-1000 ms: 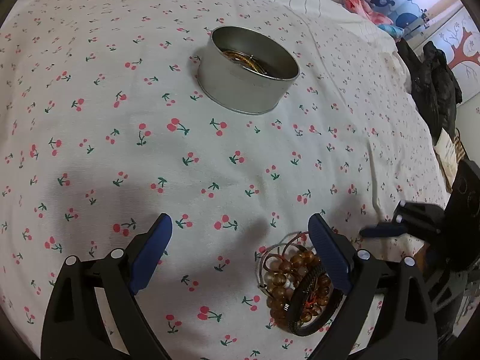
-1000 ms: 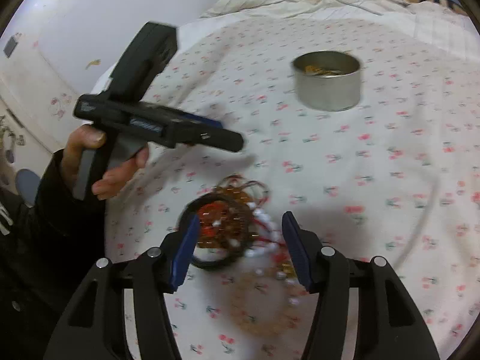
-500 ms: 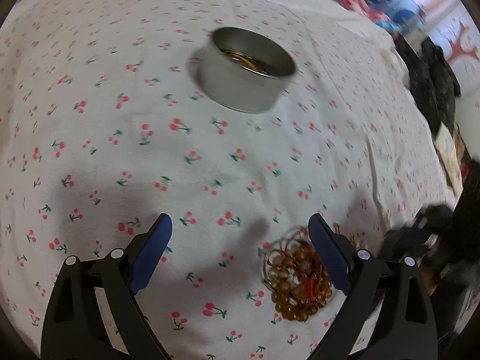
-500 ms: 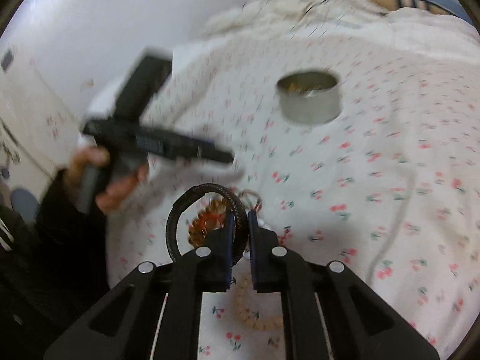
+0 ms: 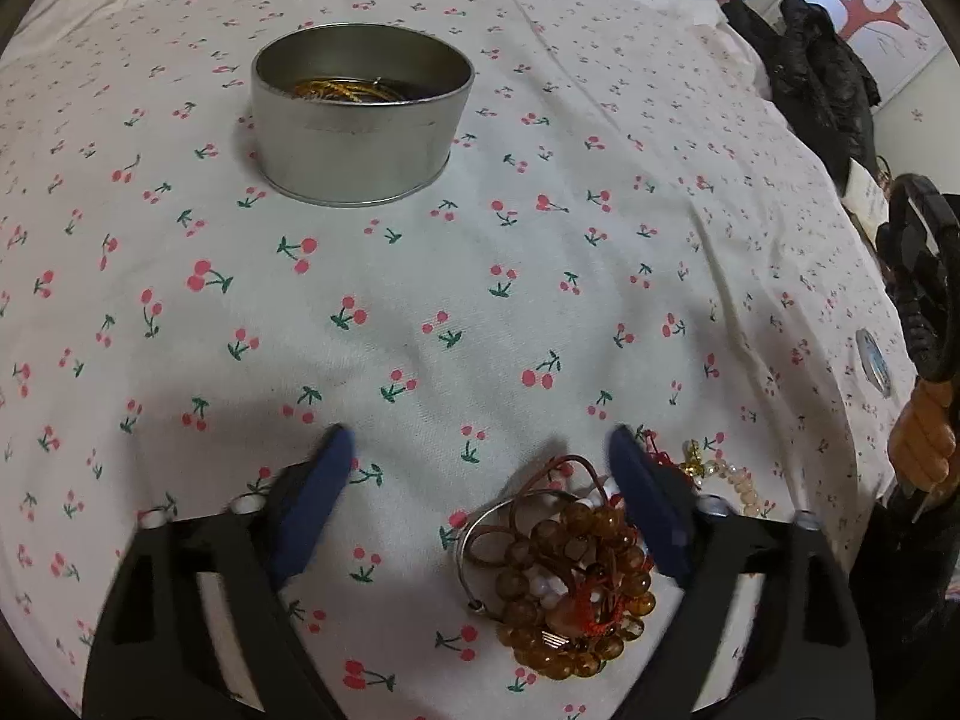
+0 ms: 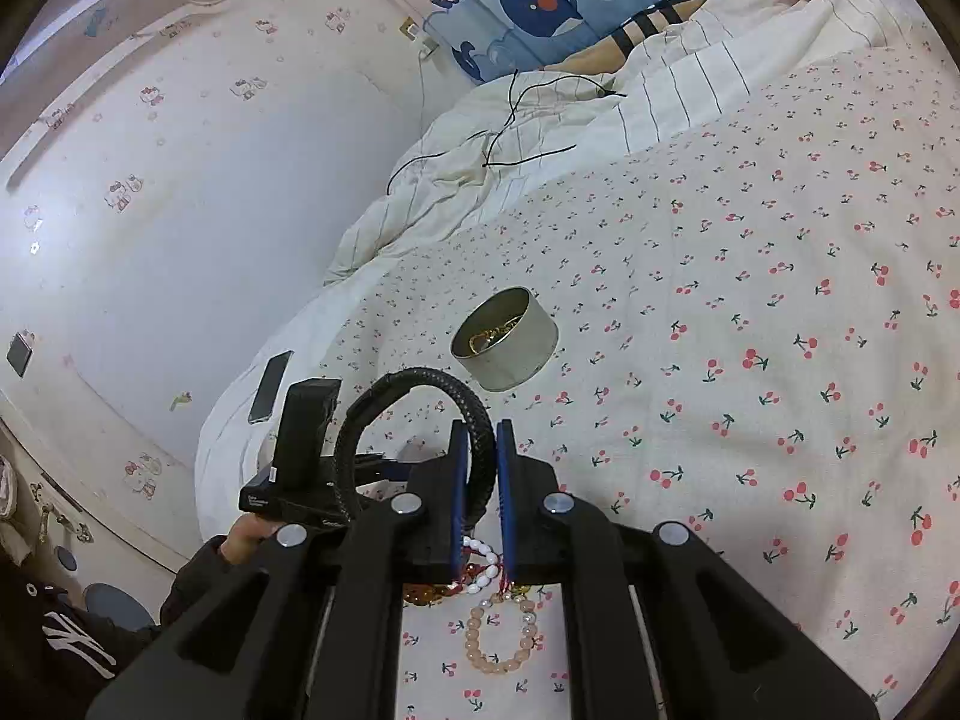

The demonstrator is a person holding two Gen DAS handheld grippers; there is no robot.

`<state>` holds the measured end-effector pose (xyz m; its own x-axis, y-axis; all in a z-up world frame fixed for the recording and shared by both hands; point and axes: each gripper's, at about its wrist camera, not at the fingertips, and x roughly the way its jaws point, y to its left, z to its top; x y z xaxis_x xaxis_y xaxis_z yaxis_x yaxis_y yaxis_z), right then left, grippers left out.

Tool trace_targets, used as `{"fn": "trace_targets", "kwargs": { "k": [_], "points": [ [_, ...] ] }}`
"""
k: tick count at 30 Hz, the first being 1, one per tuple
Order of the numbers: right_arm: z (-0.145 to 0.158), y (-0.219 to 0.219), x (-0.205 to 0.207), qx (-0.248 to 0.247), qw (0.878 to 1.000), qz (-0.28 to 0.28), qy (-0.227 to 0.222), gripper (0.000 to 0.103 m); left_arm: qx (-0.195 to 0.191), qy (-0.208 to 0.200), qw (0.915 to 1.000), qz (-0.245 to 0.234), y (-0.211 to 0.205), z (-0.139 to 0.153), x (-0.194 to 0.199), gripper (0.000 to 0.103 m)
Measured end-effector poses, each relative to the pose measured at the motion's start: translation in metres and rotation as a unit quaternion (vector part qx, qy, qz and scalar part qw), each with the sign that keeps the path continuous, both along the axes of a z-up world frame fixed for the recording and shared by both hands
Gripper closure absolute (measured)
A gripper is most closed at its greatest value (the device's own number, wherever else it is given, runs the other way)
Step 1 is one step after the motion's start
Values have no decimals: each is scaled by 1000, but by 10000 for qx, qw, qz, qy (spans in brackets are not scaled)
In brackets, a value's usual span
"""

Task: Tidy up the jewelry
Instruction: 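Close the left tool on the brown bead bracelets while the right tool holds the black bracelet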

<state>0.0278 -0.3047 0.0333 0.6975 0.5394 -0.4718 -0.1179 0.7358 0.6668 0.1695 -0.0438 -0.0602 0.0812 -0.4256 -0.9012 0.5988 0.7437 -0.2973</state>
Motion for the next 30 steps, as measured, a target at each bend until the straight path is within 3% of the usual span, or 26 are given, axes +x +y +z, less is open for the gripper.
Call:
{"fn": "trace_targets", "kwargs": {
  "k": [6,8,11,13,14,15,17,20,23,25,27,29,30],
  "points": [
    [1,3,-3,57,9999,73,-51,93,353,-411,9974,-471,-6,0,-17,79],
    [0,4,-3,77,9999,98,-72,93,355,-564,9953,-703,-11,3,-26,89],
    [0,4,-1,130,9998,94,-105,93,473,-805,9906,-1001,-17,7,-36,89],
    [0,3,-2,164,9997,98,-131,93,454,-682,9916,-1002,-15,7,-35,83],
    [0,3,-3,170,9997,108,-142,93,359,-489,9933,-979,-12,7,-31,64],
    [0,4,-3,173,9997,120,-148,93,268,-312,9947,-945,-9,6,-27,35],
    [0,6,-3,182,9996,169,-161,93,-47,-65,9966,-819,-3,9,-24,19],
    [0,9,-3,179,9994,238,-169,93,-312,35,9954,-905,-1,14,-25,19],
    [-2,13,-2,191,9993,293,-144,93,-239,108,9947,-990,-7,7,-27,19],
    [-2,15,-1,195,9992,320,-135,93,-228,126,9943,-1038,-13,3,-31,34],
    [-3,16,-1,195,9992,338,-119,92,-275,169,9923,-1198,-16,3,-34,80],
    [-4,18,0,199,9992,344,-100,92,-262,159,9918,-1237,-12,4,-38,101],
    [-4,18,0,219,9991,346,-97,91,-301,209,9917,-1234,-11,5,-38,101]
  ]
}}
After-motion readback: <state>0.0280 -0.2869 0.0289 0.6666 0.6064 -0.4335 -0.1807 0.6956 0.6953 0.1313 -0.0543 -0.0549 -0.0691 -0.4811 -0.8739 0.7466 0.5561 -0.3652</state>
